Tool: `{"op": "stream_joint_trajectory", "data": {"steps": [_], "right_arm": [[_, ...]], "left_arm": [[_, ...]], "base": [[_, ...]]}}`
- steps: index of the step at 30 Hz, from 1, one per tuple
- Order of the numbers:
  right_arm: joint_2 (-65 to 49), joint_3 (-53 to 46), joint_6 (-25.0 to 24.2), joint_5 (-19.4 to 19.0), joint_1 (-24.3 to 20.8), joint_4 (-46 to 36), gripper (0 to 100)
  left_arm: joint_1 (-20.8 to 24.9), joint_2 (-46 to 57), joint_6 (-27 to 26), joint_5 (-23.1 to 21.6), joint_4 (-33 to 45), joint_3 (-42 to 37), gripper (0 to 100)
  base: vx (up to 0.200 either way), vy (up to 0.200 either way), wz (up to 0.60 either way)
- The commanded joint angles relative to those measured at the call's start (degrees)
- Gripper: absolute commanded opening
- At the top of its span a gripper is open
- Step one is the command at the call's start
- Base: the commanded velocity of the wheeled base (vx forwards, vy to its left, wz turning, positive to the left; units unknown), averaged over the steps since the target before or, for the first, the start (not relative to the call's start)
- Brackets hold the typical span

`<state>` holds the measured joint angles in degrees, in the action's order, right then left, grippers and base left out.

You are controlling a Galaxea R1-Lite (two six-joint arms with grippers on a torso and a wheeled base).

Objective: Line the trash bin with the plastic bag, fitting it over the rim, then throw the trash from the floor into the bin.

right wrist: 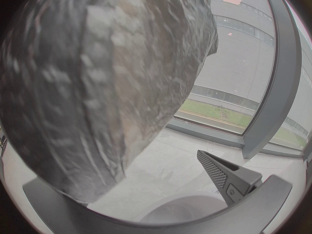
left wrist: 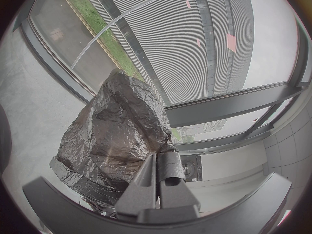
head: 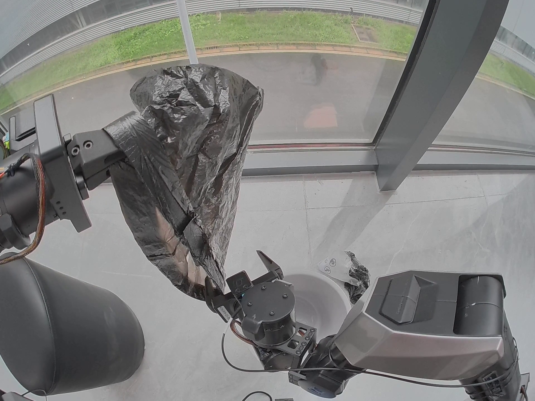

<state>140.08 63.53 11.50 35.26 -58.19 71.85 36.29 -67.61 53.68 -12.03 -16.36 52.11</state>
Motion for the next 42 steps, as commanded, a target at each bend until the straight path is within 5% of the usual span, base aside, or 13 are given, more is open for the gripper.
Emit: {"op": "stream_joint_trajectory", "data": {"steps": [1,6,7,15,28,42], "right_arm": [[1.07,0.11,0.02,0.08,0.79,0.13,100],[0.46,-1.03,0.02,0.16,1.06,0.13,100],[0.46,-1.21,0.02,0.25,1.06,0.22,0],[-0.25,-4.55,0.19,0.43,0.62,2.77,0],[-9.13,-27.93,-0.07,-3.7,-1.84,11.29,0],[-19.32,-43.75,-9.03,-10.65,-4.39,11.03,0]], "left_arm": [[0.01,0.64,0.03,-0.01,0.01,-0.08,0],[0.01,0.64,0.03,-0.1,0.01,-0.17,0],[0.01,0.64,0.03,-0.1,0.01,-0.17,0],[0.01,0.28,-0.06,-0.18,0.01,-0.26,0],[-0.08,-0.07,-0.41,-0.1,-0.43,-2.72,0],[-0.43,-2.26,-6.21,-0.01,-0.69,-8.52,0]], "base": [[0.0,0.0,0.0],[0.0,0.0,0.0],[0.0,0.0,0.0],[0.0,0.0,0.0],[0.0,0.0,0.0],[0.0,0.0,0.0]]}}
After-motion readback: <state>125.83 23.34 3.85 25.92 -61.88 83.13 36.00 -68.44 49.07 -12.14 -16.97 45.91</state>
